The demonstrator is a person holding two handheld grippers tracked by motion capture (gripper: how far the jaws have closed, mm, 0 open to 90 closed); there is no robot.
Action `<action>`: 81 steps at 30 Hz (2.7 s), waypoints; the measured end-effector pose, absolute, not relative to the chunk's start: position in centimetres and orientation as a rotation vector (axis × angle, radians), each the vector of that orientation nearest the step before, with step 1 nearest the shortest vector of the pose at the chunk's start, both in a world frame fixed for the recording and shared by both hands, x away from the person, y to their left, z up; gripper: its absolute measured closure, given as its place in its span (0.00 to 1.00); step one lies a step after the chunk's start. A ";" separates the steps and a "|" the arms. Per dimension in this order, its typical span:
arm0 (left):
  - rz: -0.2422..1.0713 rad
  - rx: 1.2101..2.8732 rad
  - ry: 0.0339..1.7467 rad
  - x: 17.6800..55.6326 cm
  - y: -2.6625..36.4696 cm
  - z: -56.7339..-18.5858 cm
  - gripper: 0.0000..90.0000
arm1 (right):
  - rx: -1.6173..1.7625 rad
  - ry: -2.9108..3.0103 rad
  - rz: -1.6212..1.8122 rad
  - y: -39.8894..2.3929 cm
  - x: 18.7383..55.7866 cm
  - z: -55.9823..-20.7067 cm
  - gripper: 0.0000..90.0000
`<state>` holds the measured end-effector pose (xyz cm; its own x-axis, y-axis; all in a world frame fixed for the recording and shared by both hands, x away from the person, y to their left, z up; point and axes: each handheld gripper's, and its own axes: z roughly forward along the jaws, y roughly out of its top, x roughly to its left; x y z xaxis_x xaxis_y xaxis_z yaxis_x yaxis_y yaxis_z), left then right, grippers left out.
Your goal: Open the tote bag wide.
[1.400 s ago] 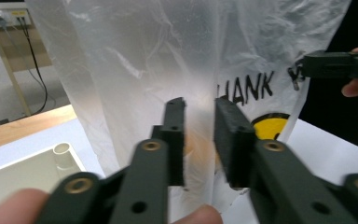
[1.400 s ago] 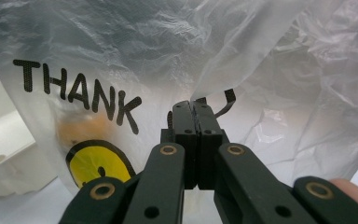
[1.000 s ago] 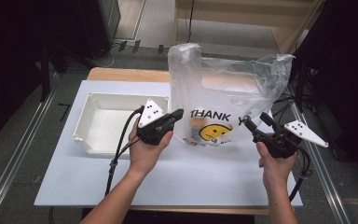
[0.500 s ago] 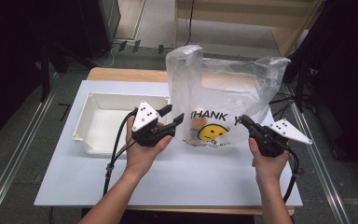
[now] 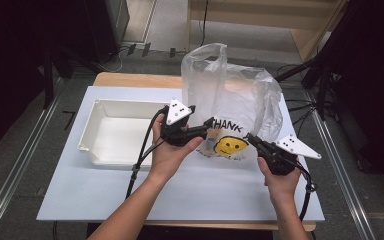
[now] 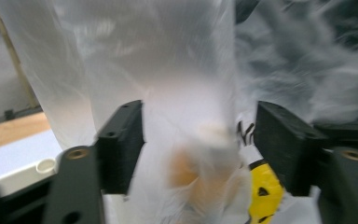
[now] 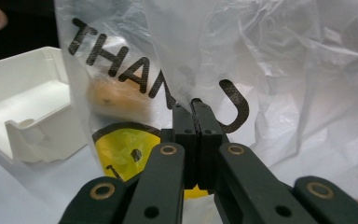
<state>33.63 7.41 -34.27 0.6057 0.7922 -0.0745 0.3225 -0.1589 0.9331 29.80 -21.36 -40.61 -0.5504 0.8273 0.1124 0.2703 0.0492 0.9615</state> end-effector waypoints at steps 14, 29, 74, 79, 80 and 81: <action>0.419 1.871 0.965 33.7 8.1 -37.6 1.00 | 1.170 1.835 1.465 -22.2 30.0 -41.7 1.00; 0.388 1.891 1.083 30.3 8.0 -41.7 1.00 | 1.255 1.815 1.486 -22.6 30.1 -43.2 0.72; 0.501 1.738 0.845 27.4 6.9 -35.9 0.19 | 1.196 2.053 1.275 -17.9 32.9 -44.3 1.00; 0.531 1.762 0.894 28.9 6.6 -36.5 0.58 | 1.134 2.090 1.300 -17.4 32.5 -44.4 1.00; 0.515 1.767 0.909 29.3 6.9 -36.7 0.74 | 1.123 2.095 1.302 -17.3 32.4 -44.4 1.00; 0.500 1.767 0.925 29.8 7.2 -36.9 0.86 | 1.122 2.097 1.307 -17.4 32.4 -44.3 0.99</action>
